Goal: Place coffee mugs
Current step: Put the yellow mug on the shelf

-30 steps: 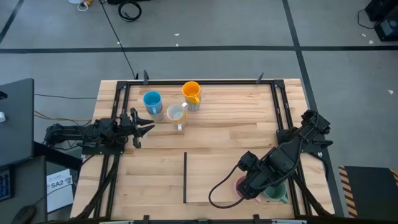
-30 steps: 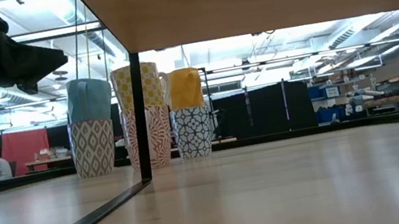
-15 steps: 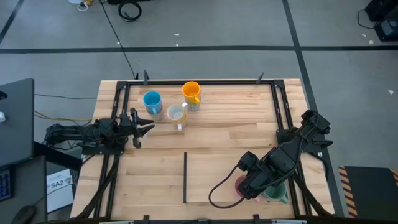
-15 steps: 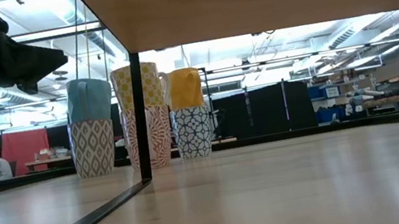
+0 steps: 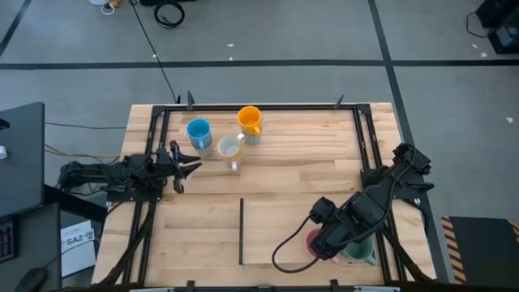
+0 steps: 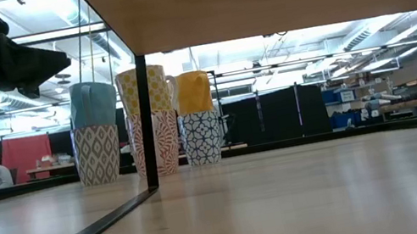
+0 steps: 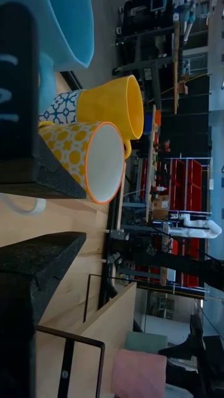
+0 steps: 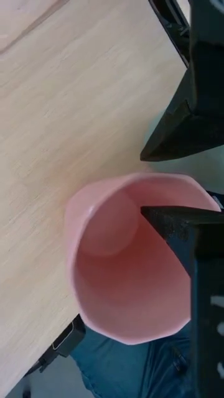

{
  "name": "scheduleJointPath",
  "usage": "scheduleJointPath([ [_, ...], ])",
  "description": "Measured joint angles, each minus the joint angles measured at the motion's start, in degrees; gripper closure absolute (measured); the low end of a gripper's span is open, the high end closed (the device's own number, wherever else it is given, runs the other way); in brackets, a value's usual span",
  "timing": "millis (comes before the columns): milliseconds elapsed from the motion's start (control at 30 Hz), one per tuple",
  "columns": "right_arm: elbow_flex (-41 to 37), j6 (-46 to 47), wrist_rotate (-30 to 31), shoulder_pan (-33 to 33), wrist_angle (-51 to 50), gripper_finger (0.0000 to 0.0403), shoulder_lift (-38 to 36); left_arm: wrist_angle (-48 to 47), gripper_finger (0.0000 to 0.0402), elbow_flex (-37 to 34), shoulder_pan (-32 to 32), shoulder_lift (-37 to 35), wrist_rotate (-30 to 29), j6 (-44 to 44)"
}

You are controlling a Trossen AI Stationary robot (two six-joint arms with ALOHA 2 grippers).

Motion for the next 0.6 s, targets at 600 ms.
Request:
scheduleJointPath([
  [600,0.02,-1.18,6.65,-0.14,-0.02,0.0273,-6.03,-0.02,0.0299,0.00,0.02,0.02,0.00,0.02],
])
